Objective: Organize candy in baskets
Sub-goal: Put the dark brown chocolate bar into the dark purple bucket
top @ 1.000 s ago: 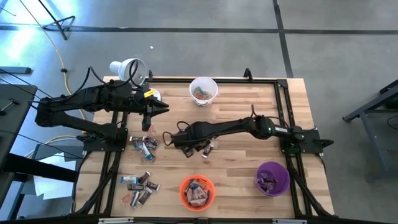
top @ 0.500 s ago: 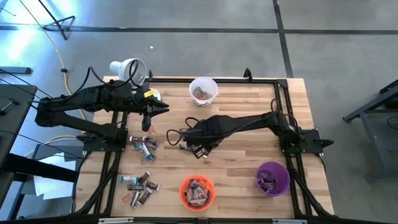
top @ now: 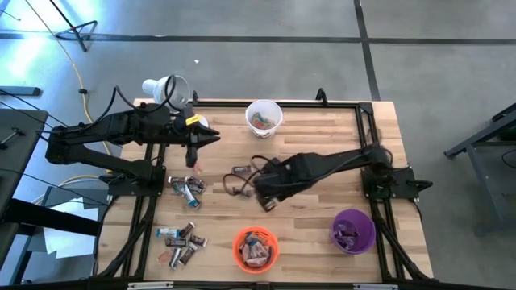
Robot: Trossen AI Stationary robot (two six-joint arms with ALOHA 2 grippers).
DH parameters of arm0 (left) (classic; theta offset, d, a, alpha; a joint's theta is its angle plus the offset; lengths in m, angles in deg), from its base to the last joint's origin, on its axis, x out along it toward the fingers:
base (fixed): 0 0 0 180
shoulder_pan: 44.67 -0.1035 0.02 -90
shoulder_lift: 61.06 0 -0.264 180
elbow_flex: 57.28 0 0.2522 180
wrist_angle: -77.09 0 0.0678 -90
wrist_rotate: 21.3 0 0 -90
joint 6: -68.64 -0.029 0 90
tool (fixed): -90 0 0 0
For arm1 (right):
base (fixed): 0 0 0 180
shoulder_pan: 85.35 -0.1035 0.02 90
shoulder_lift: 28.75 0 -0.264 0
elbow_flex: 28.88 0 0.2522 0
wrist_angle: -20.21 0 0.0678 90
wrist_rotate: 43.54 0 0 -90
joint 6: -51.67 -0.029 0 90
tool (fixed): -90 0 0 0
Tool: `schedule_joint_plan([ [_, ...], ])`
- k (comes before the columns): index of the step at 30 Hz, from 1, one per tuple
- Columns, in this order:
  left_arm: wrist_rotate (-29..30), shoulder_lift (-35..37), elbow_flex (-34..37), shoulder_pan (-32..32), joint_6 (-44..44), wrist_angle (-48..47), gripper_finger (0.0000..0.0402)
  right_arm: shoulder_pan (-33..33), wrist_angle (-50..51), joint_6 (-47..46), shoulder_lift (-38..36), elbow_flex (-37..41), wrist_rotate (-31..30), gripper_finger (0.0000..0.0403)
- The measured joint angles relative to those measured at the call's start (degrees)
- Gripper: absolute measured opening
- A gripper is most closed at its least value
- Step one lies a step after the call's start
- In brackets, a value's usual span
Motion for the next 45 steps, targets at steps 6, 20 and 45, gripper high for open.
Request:
schedule_joint_plan([
  [6,1.68,-0.01,0.00,0.00,1.92,4.87,0.0055,-3.77,0.42,-9.16,-10.29,16.83,1.55,0.0028],
  [20,8.67,-0.05,-0.04,0.00,3.70,18.02,0.0055,-16.24,0.38,-24.39,-24.87,33.74,10.93,0.0028],
  [45,13.85,-3.63,-0.04,0.02,7.45,24.59,0.0055,-29.35,-3.14,-24.16,-26.99,37.45,16.74,0.0095],
])
